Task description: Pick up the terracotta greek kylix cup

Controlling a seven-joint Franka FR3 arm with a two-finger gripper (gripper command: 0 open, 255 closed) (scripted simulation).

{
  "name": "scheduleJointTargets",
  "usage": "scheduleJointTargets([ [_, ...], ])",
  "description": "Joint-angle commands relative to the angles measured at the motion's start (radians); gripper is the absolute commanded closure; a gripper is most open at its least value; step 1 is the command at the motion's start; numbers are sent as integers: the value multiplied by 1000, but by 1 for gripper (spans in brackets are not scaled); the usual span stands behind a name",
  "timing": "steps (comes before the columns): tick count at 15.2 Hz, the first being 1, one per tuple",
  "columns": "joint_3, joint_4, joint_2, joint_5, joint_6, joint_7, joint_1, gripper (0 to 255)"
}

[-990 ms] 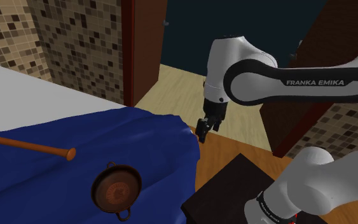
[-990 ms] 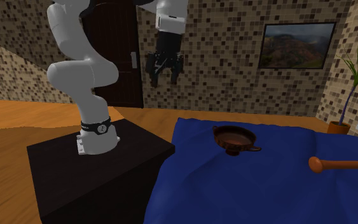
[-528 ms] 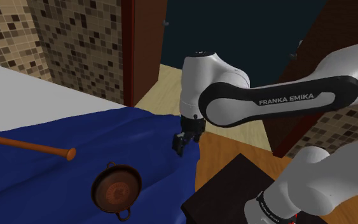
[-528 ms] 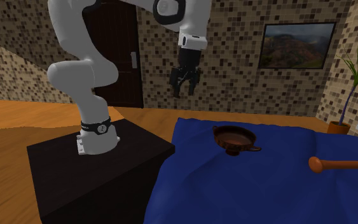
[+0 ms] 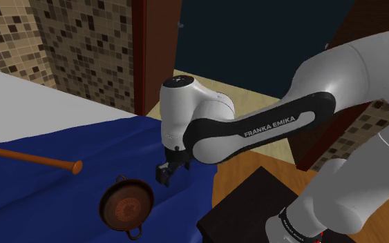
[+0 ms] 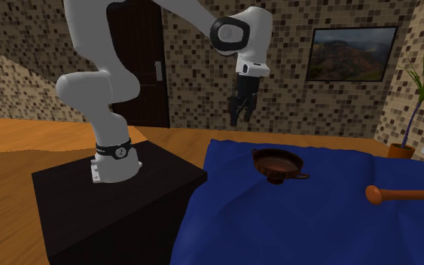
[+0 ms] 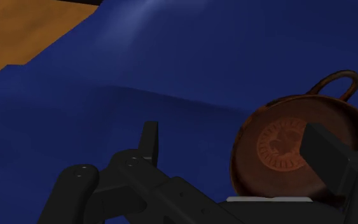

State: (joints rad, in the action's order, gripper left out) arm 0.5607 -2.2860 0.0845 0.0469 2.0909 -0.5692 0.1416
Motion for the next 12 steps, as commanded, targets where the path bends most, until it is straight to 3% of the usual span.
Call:
scheduleJointTargets([
  [1,26,42,-84,-53,33,-71,10,0],
  [6,42,188,-301,-212,66,-240,74,0],
  [12,-2,411,-549,-370,50,-389,207,0],
])
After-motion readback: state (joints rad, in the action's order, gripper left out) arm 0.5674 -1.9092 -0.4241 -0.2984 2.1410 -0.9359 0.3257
